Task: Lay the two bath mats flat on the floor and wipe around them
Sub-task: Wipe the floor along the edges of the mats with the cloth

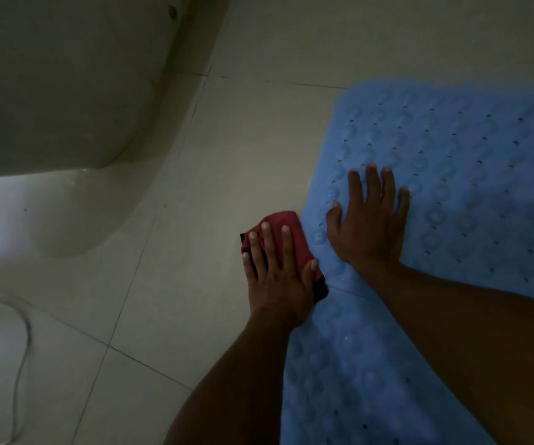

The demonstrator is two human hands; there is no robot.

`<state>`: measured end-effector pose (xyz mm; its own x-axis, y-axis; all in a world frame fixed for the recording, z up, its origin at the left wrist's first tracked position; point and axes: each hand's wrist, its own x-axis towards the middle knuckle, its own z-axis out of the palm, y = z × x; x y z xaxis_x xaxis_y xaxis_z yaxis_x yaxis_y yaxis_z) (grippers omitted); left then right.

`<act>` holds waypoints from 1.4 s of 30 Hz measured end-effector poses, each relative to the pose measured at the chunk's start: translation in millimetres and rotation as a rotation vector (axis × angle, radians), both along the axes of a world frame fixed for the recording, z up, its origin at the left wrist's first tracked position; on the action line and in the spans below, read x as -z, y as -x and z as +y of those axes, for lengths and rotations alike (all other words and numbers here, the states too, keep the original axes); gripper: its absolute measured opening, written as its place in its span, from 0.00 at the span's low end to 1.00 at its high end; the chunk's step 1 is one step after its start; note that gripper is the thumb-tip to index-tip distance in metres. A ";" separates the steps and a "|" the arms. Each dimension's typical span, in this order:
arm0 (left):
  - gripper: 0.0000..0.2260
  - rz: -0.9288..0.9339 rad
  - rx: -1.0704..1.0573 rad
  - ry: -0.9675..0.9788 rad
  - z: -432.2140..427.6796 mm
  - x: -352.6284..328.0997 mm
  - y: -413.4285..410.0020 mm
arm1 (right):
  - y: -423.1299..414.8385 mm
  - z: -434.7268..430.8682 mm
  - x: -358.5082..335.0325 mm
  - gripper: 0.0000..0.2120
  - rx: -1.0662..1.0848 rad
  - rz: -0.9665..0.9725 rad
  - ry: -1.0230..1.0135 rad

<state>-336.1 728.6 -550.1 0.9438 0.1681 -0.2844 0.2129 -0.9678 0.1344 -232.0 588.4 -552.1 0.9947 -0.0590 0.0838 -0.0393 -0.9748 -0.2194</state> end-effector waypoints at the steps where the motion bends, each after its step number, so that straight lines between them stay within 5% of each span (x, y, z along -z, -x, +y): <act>1: 0.35 0.024 0.008 0.004 0.8 -1.1 -2.2 | -0.5 -0.2 0.2 0.30 0.003 0.000 -0.001; 9: 0.38 0.027 0.256 -0.038 44.9 -6.3 -52.2 | 0.2 -1.8 -2.2 0.30 0.004 0.003 -0.036; 24: 0.36 -0.041 0.394 -0.015 50.3 -5.8 -147.0 | -0.5 -4.3 3.9 0.29 0.010 -0.080 -0.008; 42: 0.35 -0.020 0.554 0.015 57.5 -1.0 -188.9 | -14.5 -0.4 -14.0 0.33 0.041 0.160 0.059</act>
